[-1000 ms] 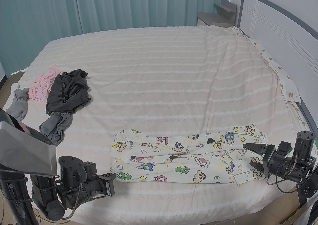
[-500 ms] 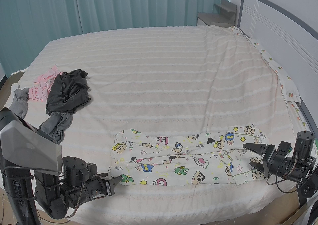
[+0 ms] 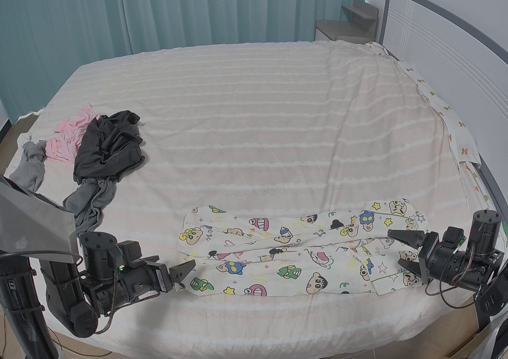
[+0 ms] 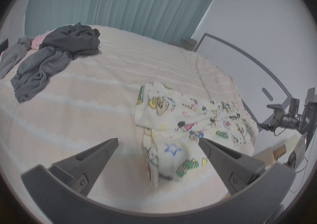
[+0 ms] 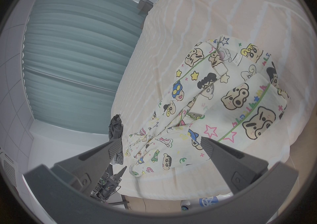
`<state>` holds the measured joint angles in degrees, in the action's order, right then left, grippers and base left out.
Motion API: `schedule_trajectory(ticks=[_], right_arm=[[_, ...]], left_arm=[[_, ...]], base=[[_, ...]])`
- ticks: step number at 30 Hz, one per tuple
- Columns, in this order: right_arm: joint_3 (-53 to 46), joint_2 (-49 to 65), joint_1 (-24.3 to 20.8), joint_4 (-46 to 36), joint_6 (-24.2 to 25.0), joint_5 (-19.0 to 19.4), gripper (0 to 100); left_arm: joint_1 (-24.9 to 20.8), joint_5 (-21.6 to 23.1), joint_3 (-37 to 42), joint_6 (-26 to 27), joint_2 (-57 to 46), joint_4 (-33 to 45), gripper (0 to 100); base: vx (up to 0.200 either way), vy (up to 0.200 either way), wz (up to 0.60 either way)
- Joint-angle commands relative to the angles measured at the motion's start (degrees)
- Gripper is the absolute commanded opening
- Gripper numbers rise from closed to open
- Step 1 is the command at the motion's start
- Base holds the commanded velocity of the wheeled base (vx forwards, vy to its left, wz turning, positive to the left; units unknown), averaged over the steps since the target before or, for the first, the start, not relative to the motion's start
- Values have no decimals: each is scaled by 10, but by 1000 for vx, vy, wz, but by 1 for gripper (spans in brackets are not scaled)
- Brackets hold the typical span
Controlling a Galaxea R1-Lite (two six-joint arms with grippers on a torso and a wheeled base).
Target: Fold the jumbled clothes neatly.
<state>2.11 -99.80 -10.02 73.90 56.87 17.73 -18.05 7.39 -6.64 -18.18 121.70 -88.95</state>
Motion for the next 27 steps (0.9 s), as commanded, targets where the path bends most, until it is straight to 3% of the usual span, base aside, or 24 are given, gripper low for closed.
schedule_trajectory(ticks=[1,11,15,24,27], right_arm=[[0,-3,-1,0,0,0,100],[0,-10,-1,0,-1,0,100],[0,-10,-1,0,-1,0,100],[0,-11,-1,0,-1,0,100],[0,-11,-2,0,-1,0,100]], left_arm=[[-10,-2,-41,-4,10,-1,100],[-17,-36,-245,-3,24,273,100],[-17,-34,-290,-3,28,334,100],[-25,-32,-302,-11,46,345,100],[-31,-31,-316,-43,54,346,100]], base=[[0,0,0],[0,0,0],[0,0,0],[0,0,0],[0,0,0]])
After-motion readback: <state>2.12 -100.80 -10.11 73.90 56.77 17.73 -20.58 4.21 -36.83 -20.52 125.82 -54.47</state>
